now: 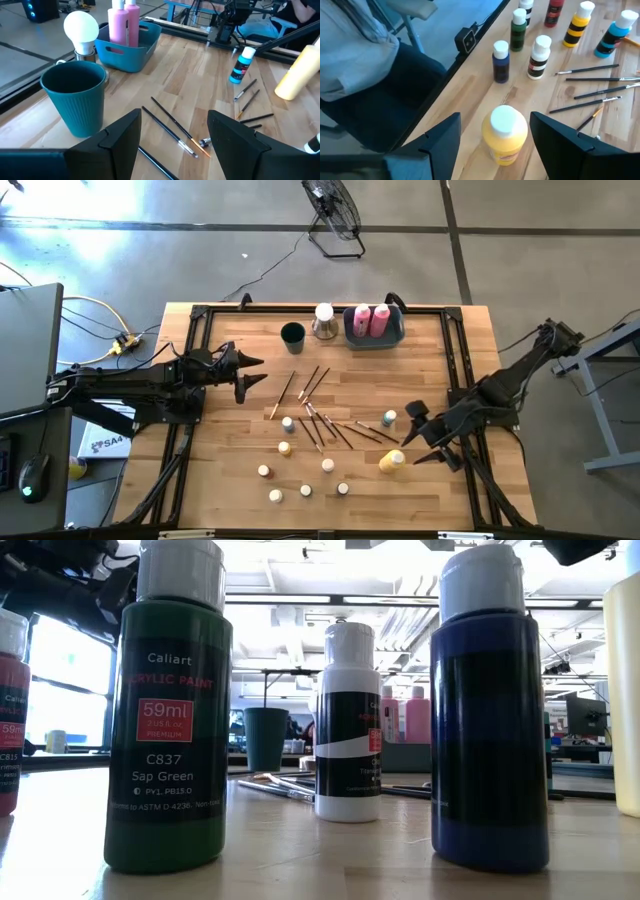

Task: Pick & Place Paint Supplies
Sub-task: Put the large yellow paint bottle into the blue bin

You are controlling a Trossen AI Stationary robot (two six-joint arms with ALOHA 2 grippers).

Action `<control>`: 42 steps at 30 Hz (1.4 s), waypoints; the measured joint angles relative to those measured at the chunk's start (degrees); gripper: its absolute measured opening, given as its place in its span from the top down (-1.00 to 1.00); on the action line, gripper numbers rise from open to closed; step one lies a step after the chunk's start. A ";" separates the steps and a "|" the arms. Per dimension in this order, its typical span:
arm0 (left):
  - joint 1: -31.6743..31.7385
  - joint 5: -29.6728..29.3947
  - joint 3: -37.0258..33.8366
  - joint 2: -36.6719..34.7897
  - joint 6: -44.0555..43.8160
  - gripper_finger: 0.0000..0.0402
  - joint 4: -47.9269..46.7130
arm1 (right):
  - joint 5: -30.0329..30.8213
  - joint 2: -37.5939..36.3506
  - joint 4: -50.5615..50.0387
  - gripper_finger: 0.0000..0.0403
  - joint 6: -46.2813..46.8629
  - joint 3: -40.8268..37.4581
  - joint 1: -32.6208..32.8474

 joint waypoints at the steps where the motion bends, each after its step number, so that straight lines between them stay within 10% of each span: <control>1: 0.00 0.00 0.00 0.00 -0.14 -0.12 0.00 | 0.02 0.38 0.02 -0.15 -0.02 0.00 0.00; 42: -0.02 -0.26 0.00 0.02 -3.17 -0.12 -0.66 | 1.25 13.79 5.98 0.08 -1.51 0.00 -0.17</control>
